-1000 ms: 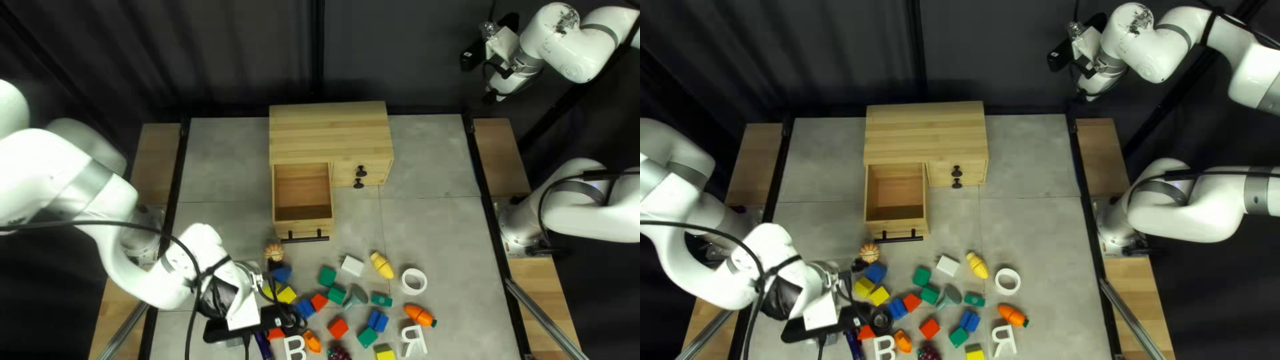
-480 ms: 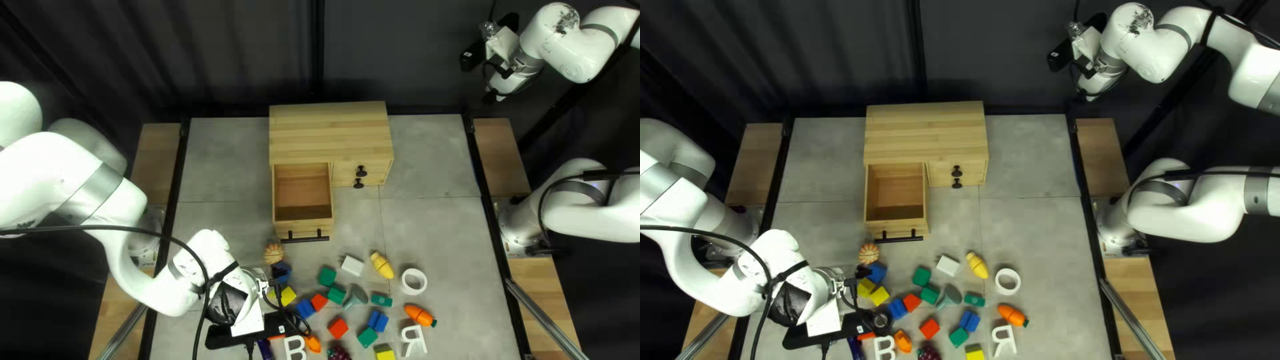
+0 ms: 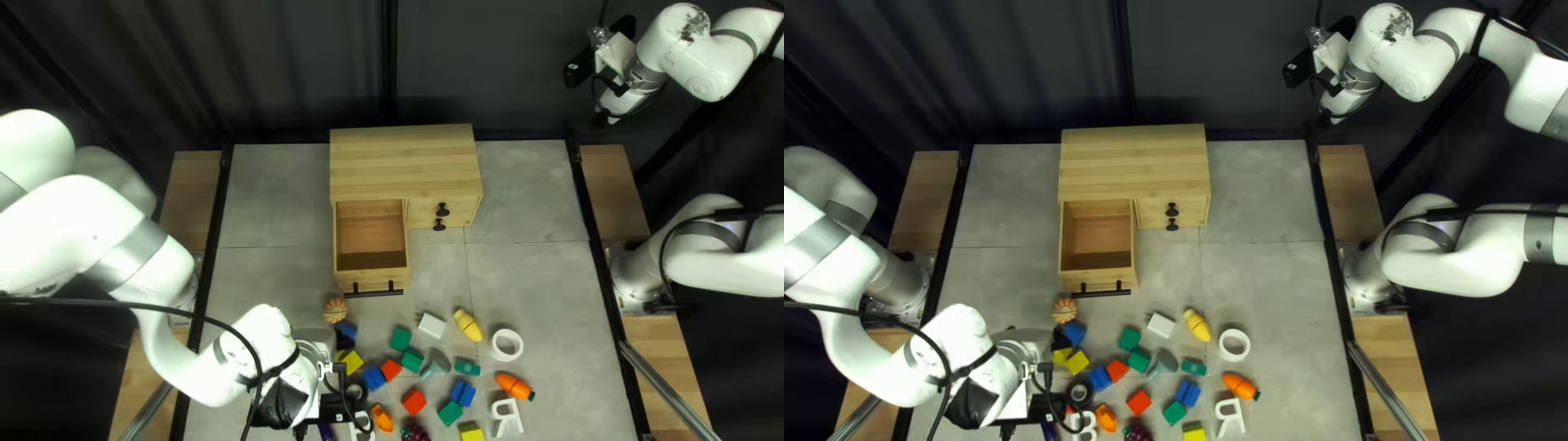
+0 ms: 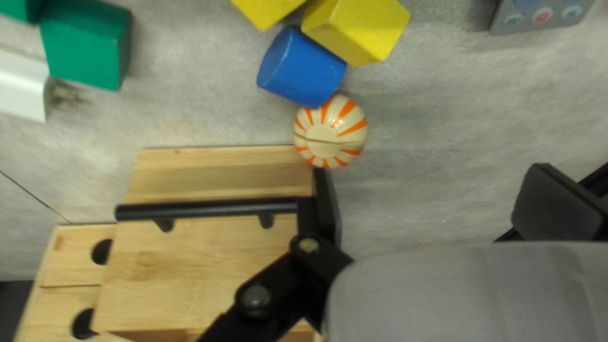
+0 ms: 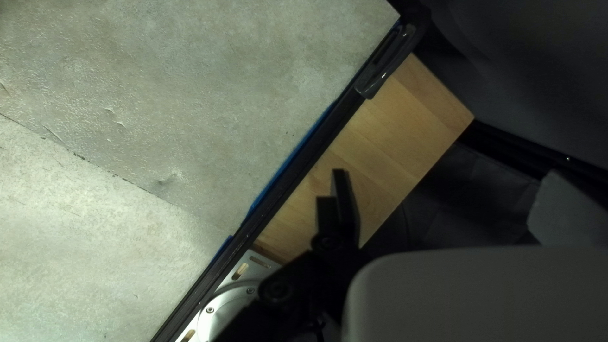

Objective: Open drawers and place objects into drawer and close

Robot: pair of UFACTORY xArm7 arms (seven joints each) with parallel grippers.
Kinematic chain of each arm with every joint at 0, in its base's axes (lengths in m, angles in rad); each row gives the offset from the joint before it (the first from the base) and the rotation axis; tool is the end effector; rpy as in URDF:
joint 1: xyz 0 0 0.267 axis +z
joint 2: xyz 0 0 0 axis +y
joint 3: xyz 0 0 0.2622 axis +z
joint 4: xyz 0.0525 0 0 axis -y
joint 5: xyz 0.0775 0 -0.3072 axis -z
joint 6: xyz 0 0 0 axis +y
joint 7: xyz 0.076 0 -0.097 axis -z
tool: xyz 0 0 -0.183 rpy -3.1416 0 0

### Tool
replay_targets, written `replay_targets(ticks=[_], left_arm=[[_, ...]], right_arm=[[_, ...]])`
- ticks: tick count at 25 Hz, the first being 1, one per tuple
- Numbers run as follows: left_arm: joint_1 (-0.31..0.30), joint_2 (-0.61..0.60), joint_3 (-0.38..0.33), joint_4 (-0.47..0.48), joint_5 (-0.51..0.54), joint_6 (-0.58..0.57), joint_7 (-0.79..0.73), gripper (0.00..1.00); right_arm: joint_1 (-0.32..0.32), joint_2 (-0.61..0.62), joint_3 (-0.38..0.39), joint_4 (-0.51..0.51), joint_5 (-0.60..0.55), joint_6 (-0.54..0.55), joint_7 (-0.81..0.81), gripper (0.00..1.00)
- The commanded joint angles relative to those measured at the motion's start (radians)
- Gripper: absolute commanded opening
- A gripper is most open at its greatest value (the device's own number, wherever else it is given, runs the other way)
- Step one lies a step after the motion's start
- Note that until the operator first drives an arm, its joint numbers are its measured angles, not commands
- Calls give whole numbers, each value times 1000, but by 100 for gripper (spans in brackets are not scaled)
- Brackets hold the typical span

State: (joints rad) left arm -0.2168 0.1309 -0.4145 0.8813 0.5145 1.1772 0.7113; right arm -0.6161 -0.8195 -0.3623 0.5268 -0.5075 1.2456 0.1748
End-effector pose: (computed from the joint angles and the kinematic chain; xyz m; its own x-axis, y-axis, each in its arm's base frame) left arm 0.3272 -0.1101 0.0801 -0.0840 -0.8528 -0.5154 -0.9963 0.0637 0.0570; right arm 0.0934 -0.2755 0.2116 0.6205 -0.7770 0.1060 -0.7775 -0.5920 0.2123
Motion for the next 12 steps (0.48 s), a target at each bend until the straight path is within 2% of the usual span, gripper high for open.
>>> replay_targets(ticks=[1, 12], left_arm=[[14, 25, 14, -8, 31, -42, 20, 100], [32, 72, 44, -27, 107, -88, 23, 100]], right_arm=[[0, 0, 0, 0, 0, 0, 0, 100], [0, 0, 0, 0, 0, 0, 0, 100]])
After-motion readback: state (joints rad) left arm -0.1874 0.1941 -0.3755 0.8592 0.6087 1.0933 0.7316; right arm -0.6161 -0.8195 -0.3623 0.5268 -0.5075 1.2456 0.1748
